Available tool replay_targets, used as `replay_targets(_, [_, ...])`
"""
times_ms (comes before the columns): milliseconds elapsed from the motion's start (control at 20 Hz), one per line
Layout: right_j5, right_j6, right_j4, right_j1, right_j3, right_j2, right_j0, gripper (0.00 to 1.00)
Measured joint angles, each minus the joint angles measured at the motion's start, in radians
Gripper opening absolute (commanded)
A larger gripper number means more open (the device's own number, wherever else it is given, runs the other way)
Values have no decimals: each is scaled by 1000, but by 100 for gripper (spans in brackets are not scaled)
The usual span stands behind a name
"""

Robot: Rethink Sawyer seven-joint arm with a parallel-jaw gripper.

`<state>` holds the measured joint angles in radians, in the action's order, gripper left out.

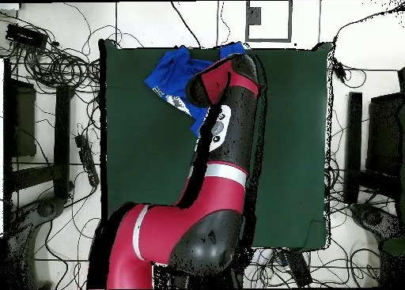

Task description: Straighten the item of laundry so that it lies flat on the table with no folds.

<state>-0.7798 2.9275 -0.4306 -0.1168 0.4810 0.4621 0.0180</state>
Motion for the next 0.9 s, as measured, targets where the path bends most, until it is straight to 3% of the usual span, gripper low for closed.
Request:
replay_targets(500, [-5, -58, 29, 67, 0, -50, -53, 100])
replay_targets(900, [-109, -86, 89, 126, 0, -73, -64, 100])
